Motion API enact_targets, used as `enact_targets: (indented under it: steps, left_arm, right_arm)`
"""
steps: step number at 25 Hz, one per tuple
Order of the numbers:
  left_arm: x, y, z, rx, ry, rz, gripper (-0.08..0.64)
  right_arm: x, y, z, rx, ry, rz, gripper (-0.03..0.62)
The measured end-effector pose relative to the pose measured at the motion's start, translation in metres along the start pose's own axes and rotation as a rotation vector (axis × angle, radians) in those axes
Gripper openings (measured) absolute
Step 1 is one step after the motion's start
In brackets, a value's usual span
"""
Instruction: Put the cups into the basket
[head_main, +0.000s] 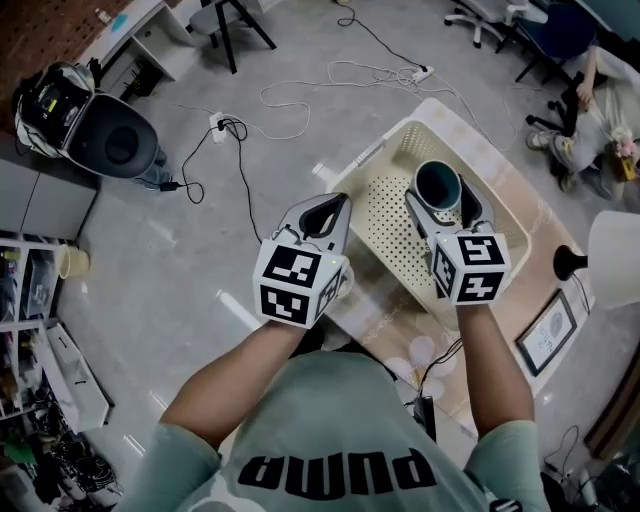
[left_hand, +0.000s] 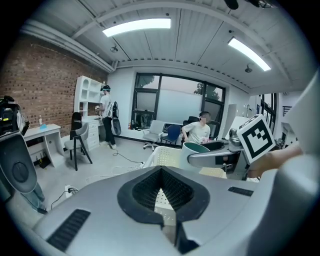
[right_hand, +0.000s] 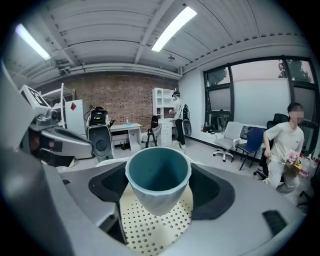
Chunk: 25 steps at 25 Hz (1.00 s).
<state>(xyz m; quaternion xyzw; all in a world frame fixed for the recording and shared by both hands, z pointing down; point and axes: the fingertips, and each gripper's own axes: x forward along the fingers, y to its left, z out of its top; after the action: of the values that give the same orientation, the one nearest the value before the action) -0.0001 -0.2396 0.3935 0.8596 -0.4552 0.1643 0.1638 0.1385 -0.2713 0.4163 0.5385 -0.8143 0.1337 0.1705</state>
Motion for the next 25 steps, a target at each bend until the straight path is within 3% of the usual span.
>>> enact_targets:
  steps: [14,25]
  left_arm:
    - [-0.003,0.01,-0.005,-0.017,0.014,0.001,0.002]
    - [-0.009,0.012,-0.008,-0.031,0.004,-0.007,0.002]
  right_arm:
    - [0.068,-0.014,-0.046,-0.023,0.081,-0.028,0.38]
    - [0.072,-0.008,-0.061,-0.044,0.102,-0.013,0.38]
